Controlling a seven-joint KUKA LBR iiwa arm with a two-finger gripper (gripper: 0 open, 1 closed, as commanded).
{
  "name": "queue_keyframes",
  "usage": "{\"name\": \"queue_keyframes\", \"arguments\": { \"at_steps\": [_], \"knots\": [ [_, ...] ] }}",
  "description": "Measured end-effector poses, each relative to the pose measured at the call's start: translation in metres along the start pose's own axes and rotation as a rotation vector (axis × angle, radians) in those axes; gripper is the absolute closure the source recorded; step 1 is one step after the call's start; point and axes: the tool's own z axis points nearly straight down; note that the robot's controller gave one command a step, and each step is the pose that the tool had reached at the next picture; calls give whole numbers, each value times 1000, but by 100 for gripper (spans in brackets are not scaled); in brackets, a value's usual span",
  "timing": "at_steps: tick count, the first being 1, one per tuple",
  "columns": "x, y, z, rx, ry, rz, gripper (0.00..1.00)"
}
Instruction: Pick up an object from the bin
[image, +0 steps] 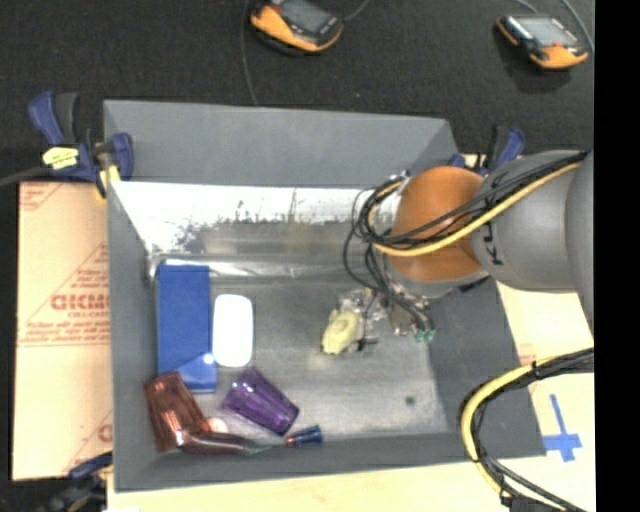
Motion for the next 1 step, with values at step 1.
{"name": "queue_keyframes", "arguments": {
  "at_steps": [1],
  "knots": [
    [0, 0, 0, 0, 0, 0, 100]
  ]
}}
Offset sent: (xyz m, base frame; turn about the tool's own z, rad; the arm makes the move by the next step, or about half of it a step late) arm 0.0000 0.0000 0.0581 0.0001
